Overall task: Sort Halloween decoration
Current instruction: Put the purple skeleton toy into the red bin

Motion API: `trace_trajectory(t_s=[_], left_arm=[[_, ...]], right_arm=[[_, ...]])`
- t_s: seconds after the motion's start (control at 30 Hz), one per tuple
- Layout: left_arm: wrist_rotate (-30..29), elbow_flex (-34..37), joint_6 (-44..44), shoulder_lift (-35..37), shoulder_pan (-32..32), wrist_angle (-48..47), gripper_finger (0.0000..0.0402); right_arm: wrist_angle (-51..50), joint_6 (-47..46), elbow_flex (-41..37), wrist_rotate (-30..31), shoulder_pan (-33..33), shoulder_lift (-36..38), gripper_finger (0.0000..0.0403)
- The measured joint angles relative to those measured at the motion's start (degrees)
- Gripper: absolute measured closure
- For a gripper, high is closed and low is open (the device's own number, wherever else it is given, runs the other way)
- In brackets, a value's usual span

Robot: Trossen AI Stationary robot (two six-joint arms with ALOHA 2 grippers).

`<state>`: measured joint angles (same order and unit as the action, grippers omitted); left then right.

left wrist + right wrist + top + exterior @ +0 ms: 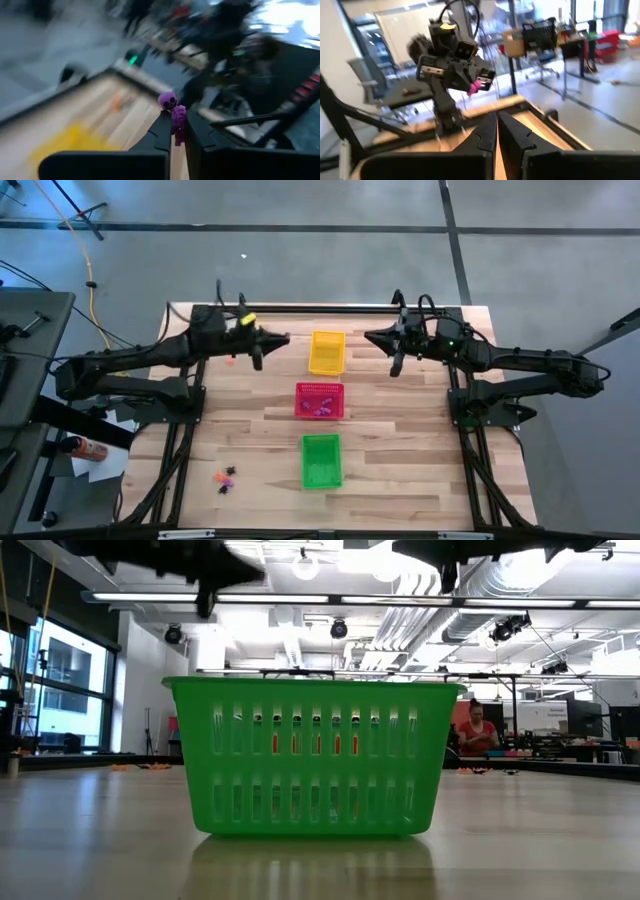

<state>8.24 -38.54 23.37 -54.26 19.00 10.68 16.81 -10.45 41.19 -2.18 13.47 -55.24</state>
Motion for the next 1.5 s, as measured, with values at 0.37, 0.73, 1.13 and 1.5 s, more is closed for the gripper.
trace_trajectory(t_s=[0.37, 0.73, 1.13, 1.5], left_arm=[[-1.4, -5.6, -17.7, -0.9, -12.4, 4.4, 0.0393], [-4.5, -5.6, -18.5, -1.0, -14.0, 4.7, 0.0392], [-2.2, -14.8, -14.0, -9.8, -13.1, -7.3, 0.0399], [-0.8, -24.2, -27.0, -32.8, -14.4, -28.2, 0.04]], right_arm=[[7.7, 0.1, 0.0, -8.3, -3.7, 0.0, 0.0391], [6.6, 1.5, 0.0, -7.4, -6.8, -0.7, 0.0391], [6.6, 1.9, 0.0, -7.4, -6.7, -0.7, 0.0391], [4.3, 1.9, 0.0, -7.3, -5.0, -0.7, 0.0391]])
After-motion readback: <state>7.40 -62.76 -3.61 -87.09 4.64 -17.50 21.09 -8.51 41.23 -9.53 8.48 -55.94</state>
